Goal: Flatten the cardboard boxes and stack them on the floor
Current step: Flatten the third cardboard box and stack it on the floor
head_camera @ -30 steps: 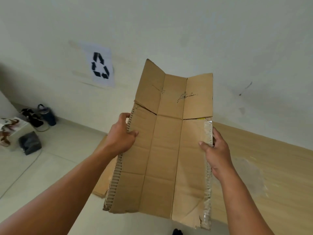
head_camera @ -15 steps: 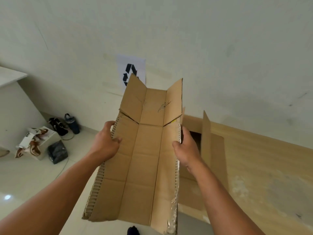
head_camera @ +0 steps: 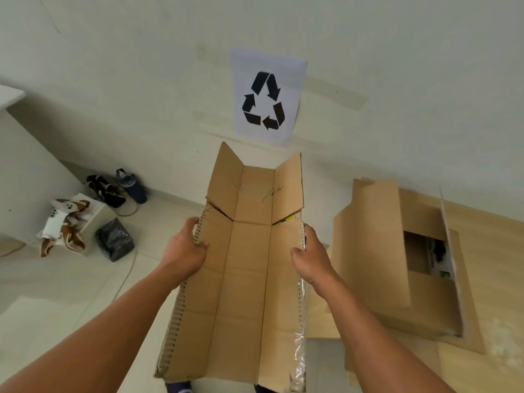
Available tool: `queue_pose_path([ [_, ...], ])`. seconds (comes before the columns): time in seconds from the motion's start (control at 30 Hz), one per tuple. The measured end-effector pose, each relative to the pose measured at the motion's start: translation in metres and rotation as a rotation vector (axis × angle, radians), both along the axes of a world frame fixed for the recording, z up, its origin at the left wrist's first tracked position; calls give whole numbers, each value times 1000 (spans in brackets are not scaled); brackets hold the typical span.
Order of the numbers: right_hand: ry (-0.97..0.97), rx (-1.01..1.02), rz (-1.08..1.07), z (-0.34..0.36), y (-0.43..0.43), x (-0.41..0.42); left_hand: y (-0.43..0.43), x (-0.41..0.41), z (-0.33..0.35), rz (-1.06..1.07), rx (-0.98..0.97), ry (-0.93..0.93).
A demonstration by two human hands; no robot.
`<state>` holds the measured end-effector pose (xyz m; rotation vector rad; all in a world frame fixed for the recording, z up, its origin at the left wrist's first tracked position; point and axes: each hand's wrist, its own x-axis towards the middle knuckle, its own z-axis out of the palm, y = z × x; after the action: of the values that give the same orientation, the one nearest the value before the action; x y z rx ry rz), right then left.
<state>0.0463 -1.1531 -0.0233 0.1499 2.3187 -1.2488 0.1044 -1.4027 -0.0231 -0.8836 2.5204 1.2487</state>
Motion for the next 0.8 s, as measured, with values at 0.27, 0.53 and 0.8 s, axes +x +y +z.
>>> queue_pose_path([
  [0.27,-133,69,-170,-82,-55,6,-70,-41,-90,-218,119,-260],
  [0.53,-326,54,-369,-233,-66,2,-89,-74,-230,-264,139,-413],
  [0.8,-381,135,-428,-445,-46,-47,-84,-120,-443,-273,157,-391],
])
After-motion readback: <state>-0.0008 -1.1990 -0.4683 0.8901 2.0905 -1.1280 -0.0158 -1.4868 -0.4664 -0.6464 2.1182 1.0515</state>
